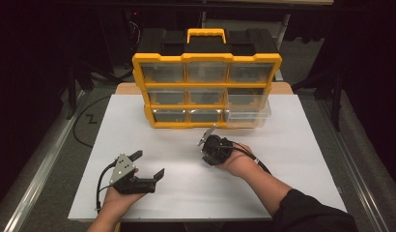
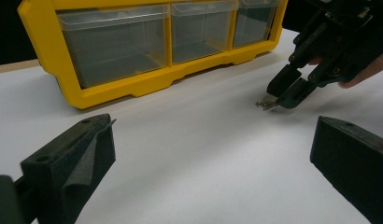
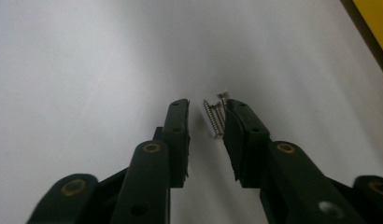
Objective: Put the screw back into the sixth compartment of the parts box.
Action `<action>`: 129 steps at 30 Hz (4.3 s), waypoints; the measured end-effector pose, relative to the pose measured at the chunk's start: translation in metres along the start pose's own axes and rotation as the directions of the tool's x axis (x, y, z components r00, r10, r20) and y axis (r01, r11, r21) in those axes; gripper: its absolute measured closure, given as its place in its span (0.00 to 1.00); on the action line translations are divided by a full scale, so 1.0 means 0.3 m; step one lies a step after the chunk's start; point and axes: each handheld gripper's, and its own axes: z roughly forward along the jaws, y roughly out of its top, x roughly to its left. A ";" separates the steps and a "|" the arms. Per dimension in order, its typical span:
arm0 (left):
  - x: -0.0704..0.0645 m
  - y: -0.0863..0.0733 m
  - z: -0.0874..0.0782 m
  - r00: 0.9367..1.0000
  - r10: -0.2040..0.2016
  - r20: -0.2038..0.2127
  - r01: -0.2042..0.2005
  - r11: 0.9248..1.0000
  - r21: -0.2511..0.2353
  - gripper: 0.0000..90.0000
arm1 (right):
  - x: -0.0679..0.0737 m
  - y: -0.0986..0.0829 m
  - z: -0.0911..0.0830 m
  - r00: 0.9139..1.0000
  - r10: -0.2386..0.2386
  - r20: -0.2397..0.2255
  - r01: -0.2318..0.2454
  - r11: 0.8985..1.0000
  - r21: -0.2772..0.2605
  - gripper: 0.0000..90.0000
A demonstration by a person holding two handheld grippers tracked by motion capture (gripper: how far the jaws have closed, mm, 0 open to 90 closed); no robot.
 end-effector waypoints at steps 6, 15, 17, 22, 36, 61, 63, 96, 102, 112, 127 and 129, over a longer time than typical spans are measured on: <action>0.002 0.000 -0.002 1.000 0.002 0.000 -0.002 1.000 0.001 0.01 | -0.005 0.002 0.015 1.000 -0.002 0.000 0.002 1.000 0.004 0.87; 0.002 0.000 -0.003 1.000 0.003 0.000 -0.003 1.000 0.001 0.01 | -0.006 0.003 0.025 1.000 0.002 -0.003 -0.002 1.000 0.015 0.91; 0.002 0.000 -0.003 1.000 0.004 0.000 -0.004 1.000 0.001 0.01 | -0.007 0.003 0.026 1.000 0.002 -0.011 -0.002 1.000 0.015 0.92; 0.002 0.000 -0.003 1.000 0.005 0.000 -0.005 1.000 0.003 0.01 | -0.006 0.002 0.020 1.000 0.005 -0.002 -0.005 1.000 0.010 0.93; 0.003 0.000 -0.003 1.000 0.001 0.000 -0.001 1.000 0.002 0.01 | -0.012 0.001 0.032 1.000 0.010 -0.009 -0.009 0.999 0.033 0.94; -0.001 -0.002 -0.003 1.000 0.006 0.003 -0.006 1.000 0.011 0.01 | -0.039 -0.007 0.038 0.991 0.089 -0.096 -0.085 0.995 0.053 0.96; -0.002 -0.002 -0.003 1.000 0.009 0.004 -0.009 1.000 0.012 0.01 | -0.039 -0.006 0.038 0.991 0.088 -0.098 -0.083 0.995 0.054 0.97; -0.002 0.000 -0.006 1.000 0.009 0.003 -0.009 1.000 0.003 0.01 | 0.007 -0.037 -0.073 0.999 0.004 -0.052 0.000 0.997 0.071 0.97; -0.002 0.000 -0.006 1.000 0.007 0.002 -0.007 1.000 0.000 0.01 | 0.000 -0.074 -0.095 0.999 -0.012 -0.041 0.015 0.997 0.073 0.97; -0.004 0.000 -0.005 1.000 0.006 0.001 -0.006 1.000 -0.002 0.01 | -0.002 -0.134 -0.118 1.000 -0.013 -0.026 0.015 0.996 0.087 0.97; -0.002 0.000 -0.005 1.000 0.005 -0.003 -0.005 1.000 0.001 0.01 | -0.002 -0.213 -0.143 0.999 0.029 -0.014 -0.028 0.993 0.111 0.97; -0.002 0.000 -0.005 1.000 0.004 -0.004 -0.004 1.000 0.001 0.01 | -0.006 -0.220 -0.148 1.000 0.027 -0.012 -0.026 0.994 0.104 0.97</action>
